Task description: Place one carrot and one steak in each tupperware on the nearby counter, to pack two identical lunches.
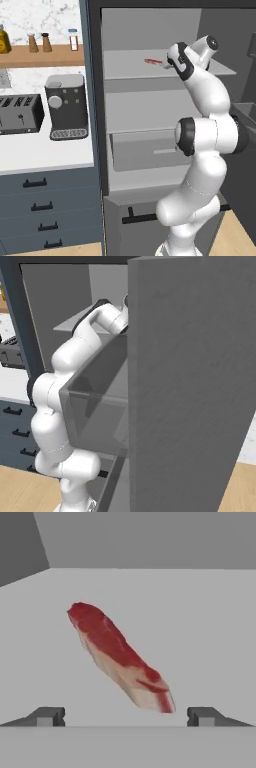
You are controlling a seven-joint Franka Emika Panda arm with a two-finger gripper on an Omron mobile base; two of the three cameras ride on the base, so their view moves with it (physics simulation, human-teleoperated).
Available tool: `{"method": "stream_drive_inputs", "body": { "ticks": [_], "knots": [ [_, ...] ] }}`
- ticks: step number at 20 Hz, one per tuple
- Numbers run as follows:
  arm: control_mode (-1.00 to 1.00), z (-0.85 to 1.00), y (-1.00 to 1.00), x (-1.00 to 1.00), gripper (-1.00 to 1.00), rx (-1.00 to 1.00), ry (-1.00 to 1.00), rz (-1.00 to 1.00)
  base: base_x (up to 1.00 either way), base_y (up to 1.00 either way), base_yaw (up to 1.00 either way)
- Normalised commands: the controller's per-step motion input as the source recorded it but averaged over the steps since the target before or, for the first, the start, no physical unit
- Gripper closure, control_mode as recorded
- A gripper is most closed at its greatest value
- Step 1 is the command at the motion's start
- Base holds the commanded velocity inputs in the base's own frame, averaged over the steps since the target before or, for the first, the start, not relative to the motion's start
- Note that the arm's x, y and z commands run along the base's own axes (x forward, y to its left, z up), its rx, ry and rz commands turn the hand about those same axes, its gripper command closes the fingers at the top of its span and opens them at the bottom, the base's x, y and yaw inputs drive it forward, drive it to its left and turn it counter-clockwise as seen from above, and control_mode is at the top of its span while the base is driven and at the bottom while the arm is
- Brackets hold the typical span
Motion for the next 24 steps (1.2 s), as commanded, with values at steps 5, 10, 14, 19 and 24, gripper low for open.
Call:
{"method": "stream_drive_inputs", "body": {
  "ticks": [5, 10, 14, 19, 24],
  "knots": [
    [-1.0, -0.01, 0.0, 0.45, -1.0, 0.08, 0.0, 0.0, 0.0, 0.0, 0.0],
    [-1.0, -0.18, 0.0, 0.39, -1.0, 0.05, 0.02, 0.01, 0.0, 0.0, 0.0],
    [-1.0, -0.34, 0.0, 0.43, -1.0, 0.0, 0.03, 0.09, 0.0, 0.0, 0.0],
    [-1.0, -0.43, 0.14, 0.18, -1.0, 0.0, 0.03, 0.17, 0.0, 0.0, 0.0],
    [-1.0, -0.32, 0.43, 0.0, -1.0, -0.03, 0.03, 0.17, 0.0, 0.0, 0.0]
  ]
}}
